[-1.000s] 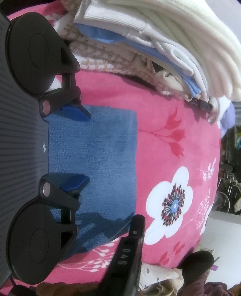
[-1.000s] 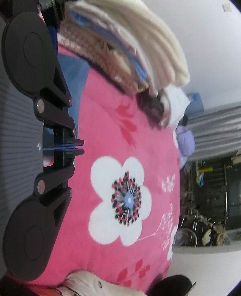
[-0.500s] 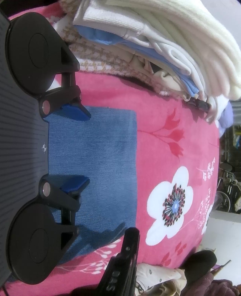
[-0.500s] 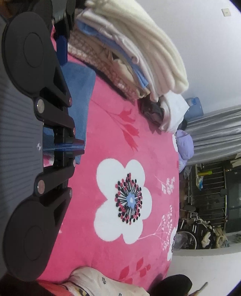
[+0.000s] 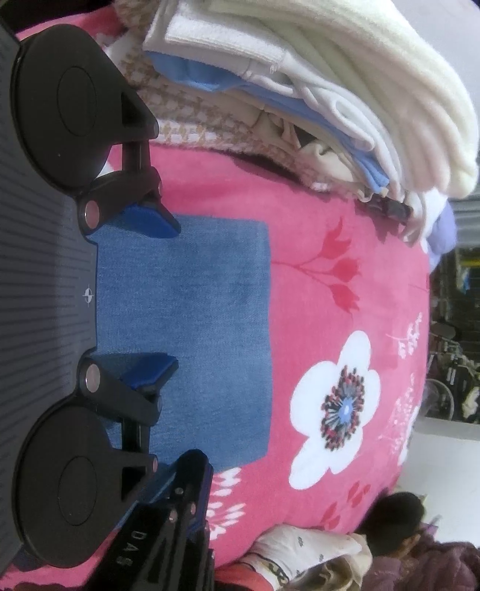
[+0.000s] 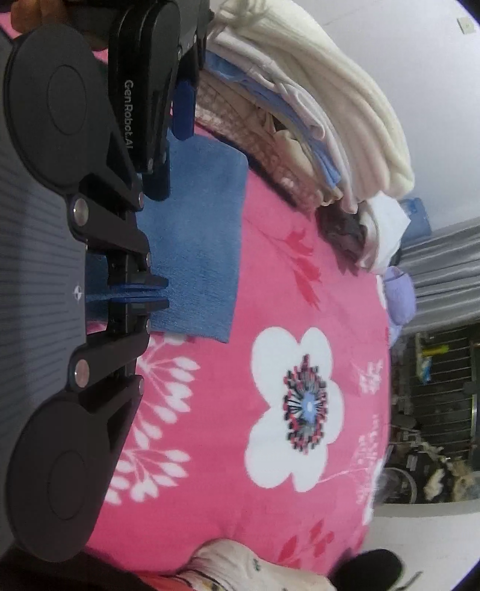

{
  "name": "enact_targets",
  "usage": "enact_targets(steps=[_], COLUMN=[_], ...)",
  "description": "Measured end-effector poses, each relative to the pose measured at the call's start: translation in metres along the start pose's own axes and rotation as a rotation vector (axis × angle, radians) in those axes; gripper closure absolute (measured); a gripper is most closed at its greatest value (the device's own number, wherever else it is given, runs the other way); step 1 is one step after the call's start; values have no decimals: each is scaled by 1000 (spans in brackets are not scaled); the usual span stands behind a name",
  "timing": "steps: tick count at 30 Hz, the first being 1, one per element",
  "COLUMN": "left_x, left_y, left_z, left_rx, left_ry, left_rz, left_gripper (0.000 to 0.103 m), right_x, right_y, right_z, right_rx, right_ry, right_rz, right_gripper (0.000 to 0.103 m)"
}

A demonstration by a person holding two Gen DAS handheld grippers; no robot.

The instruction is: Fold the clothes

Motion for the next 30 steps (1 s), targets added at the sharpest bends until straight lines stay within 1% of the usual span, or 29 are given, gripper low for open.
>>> enact_targets(steps=[1,3,4,5,6,7,9,10,11,12,13,14,16,17,19,21,23,24,26,28,30], left_x=[3,12,18,23,28,31,36,39,41,43,45,45,45,44,41,39,39,39,39,39,39], left_y=[-2,-6,-9,-13,-17,-21,-30,-37,-44,-50,-56,-60,-64,-65,-62,-59,-59,-59,-61,-62,-61], left_z=[2,6,8,9,9,10,12,14,15,17,17,17,17,18,19,19,19,19,19,19,20], left_rx=[6,15,9,-6,-21,-33,-40,-44,-49,-53,-57,-56,-47,-37,1,27,33,33,36,42,47], left_ry=[-11,-33,-50,-57,-64,-64,-64,-66,-67,-67,-64,-63,-63,-64,-68,-69,-74,-76,-77,-80,-84], left_rz=[-12,-32,-41,-37,-32,-19,8,13,10,7,-3,-10,-18,-18,2,18,27,28,26,30,37], left_gripper=[32,32,32,32,31,29,20,18,12,4,2,1,0,0,0,0,0,0,0,0,0], right_x=[2,10,14,22,32,42,60,66,71,75,77,79,84,86,90,91,92,92,92,92,92], right_y=[2,3,4,3,0,-5,-16,-21,-27,-31,-33,-35,-36,-36,-35,-35,-37,-38,-38,-38,-39], right_z=[1,2,3,6,9,13,20,23,25,26,26,25,23,23,22,21,18,16,13,11,11], right_rx=[-5,-20,-26,-30,-34,-36,-35,-29,-21,-21,-30,-38,-40,-36,-17,-12,-23,-33,-50,-68,-76], right_ry=[-1,1,1,0,4,12,16,13,10,6,5,4,-3,-9,-29,-55,-71,-77,-81,-90,-99], right_rz=[3,11,13,12,5,-3,-14,-13,-11,-9,-7,-6,-15,-21,-38,-48,-56,-60,-64,-62,-60], right_gripper=[98,94,89,82,78,70,67,63,60,60,59,52,47,43,36,34,23,22,12,6,5])
Point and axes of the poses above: each gripper's, at about its wrist camera, not at the fingertips, and x roughly against the way its jaws point, z to its left, y to its top, the point moved 1 cm from there along -x, roughly the way its jaws point, and after that the axes turned 13 degrees about x, right-handed, at the moved point
